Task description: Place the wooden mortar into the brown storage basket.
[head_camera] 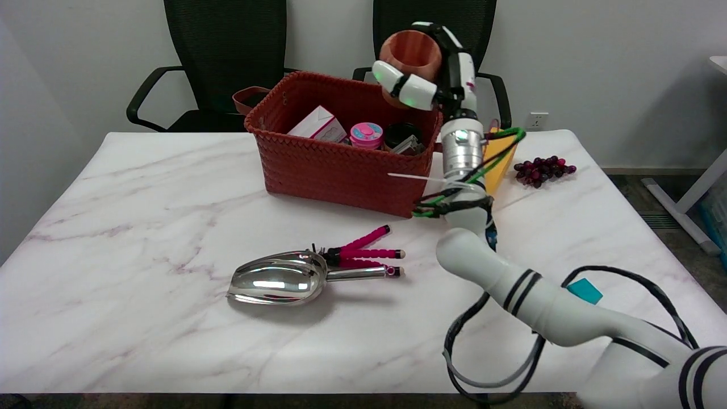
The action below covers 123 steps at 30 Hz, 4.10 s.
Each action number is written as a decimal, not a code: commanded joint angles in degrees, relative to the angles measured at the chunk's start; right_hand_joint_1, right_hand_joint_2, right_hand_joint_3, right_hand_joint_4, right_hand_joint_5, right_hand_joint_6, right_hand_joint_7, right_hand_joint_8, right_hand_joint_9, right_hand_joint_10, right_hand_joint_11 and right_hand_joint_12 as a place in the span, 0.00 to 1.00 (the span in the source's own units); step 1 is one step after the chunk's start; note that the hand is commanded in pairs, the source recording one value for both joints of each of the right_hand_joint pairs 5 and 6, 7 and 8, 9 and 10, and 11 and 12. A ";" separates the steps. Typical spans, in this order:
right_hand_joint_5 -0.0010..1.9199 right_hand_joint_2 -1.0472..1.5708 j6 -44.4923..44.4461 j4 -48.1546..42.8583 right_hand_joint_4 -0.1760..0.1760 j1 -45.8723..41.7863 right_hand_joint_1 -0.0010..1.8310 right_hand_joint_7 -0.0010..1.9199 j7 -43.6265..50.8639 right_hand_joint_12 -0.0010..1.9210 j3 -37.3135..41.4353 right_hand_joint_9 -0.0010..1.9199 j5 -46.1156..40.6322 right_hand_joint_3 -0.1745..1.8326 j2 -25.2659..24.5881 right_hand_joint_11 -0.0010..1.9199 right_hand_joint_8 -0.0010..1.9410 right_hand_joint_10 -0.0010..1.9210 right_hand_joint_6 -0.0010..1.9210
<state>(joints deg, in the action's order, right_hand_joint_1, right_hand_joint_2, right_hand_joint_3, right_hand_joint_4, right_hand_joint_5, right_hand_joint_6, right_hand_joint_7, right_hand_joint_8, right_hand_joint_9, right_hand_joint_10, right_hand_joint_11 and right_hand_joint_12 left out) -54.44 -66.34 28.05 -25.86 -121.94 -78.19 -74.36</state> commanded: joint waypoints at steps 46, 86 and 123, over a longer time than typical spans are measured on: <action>0.41 0.60 39.87 33.76 0.50 25.88 0.72 0.59 21.51 0.34 7.07 0.53 17.32 0.59 -10.95 0.34 0.58 0.53 0.41; 0.00 0.41 18.15 7.64 0.50 12.97 0.65 0.17 21.03 0.00 6.94 0.11 -2.41 0.66 -2.38 0.00 0.17 0.11 0.00; 0.17 0.82 -47.96 -6.51 0.50 -28.92 0.51 0.37 -2.30 0.15 2.38 0.23 1.99 0.56 5.51 0.15 0.37 0.23 0.17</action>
<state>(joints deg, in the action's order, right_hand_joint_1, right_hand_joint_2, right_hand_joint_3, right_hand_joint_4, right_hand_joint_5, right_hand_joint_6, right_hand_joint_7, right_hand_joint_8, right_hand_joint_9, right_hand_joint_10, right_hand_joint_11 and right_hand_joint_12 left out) -80.09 -77.16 10.20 -13.39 -116.00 -74.06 -70.54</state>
